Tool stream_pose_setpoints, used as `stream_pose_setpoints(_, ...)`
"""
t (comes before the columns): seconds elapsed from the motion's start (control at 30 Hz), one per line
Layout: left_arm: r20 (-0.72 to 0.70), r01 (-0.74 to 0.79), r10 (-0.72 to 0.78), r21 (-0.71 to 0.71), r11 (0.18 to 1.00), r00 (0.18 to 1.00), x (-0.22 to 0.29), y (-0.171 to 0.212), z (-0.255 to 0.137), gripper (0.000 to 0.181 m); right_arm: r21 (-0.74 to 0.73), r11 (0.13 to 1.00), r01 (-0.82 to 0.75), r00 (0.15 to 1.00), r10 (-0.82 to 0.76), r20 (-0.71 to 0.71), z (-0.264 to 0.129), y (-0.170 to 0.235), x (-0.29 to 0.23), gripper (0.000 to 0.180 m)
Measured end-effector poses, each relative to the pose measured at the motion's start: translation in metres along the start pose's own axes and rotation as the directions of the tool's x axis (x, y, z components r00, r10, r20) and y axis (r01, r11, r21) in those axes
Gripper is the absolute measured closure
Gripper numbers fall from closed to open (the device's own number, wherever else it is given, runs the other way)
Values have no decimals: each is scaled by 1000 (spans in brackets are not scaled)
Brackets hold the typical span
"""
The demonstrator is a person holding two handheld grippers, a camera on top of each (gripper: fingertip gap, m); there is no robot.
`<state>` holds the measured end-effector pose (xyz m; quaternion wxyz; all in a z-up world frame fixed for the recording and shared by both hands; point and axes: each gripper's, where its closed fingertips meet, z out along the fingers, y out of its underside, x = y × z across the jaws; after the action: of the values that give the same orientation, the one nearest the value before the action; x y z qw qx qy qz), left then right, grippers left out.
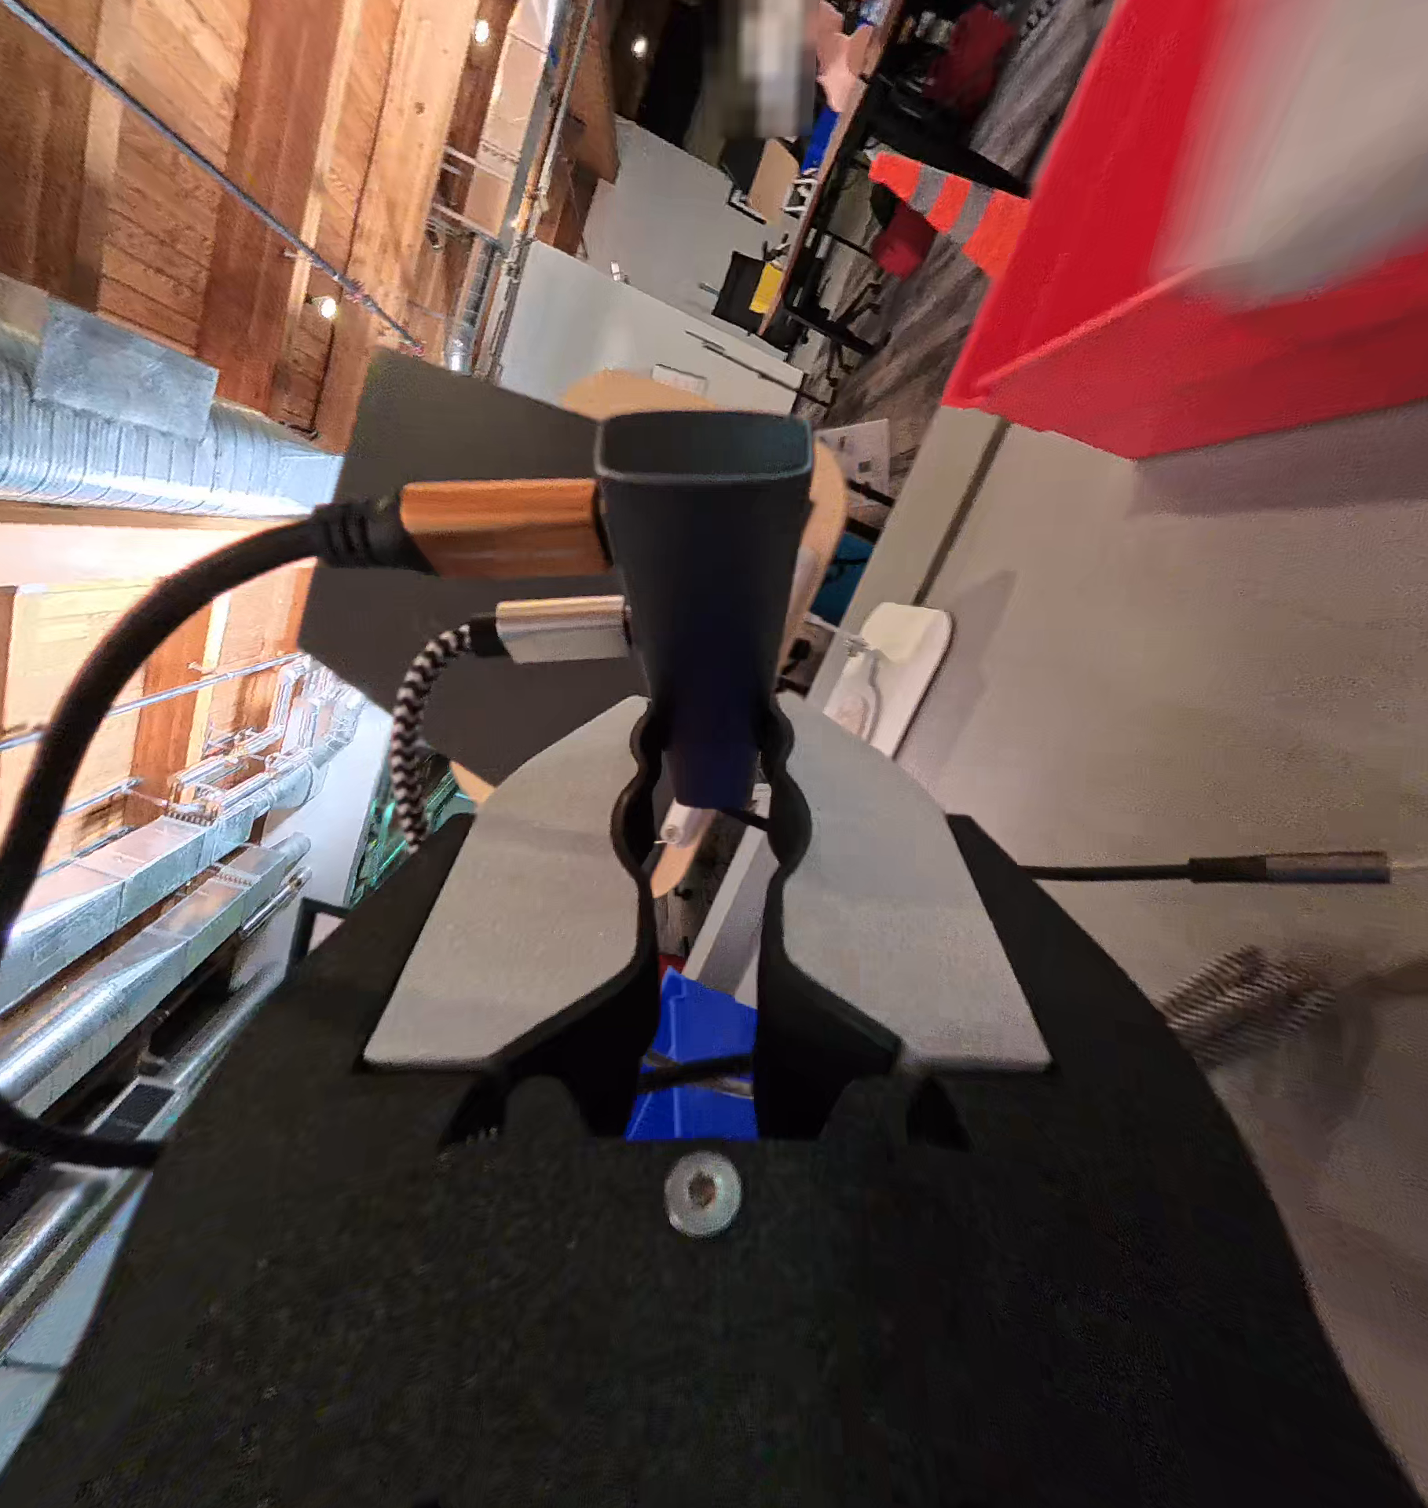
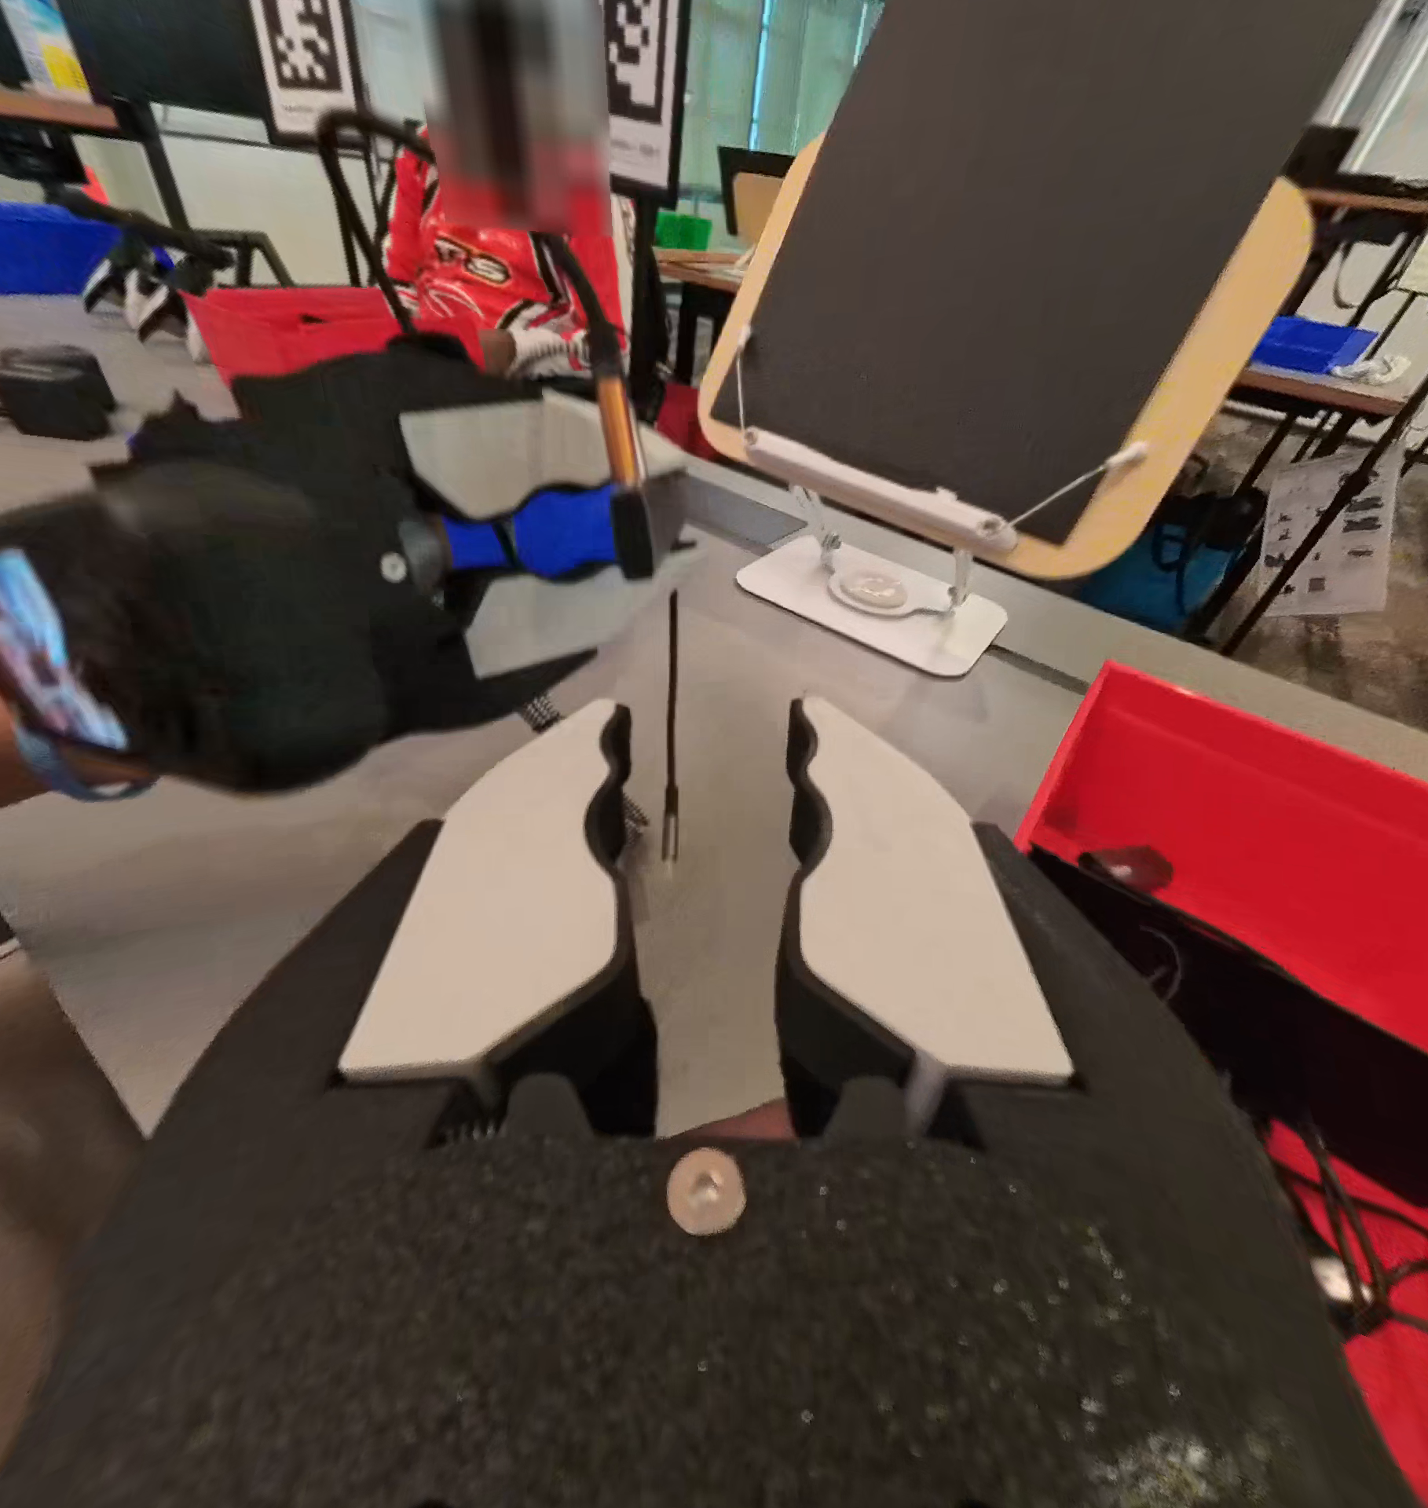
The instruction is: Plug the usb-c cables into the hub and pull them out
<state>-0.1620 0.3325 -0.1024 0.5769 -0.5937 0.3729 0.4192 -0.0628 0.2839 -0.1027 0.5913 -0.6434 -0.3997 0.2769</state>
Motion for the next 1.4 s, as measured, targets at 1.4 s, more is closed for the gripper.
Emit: stream_pose_setpoints(1.4, -61, -101, 98, -59, 993, 993, 44, 39, -40, 169, -41, 952, 304, 945, -296, 137, 95, 33, -40, 170)
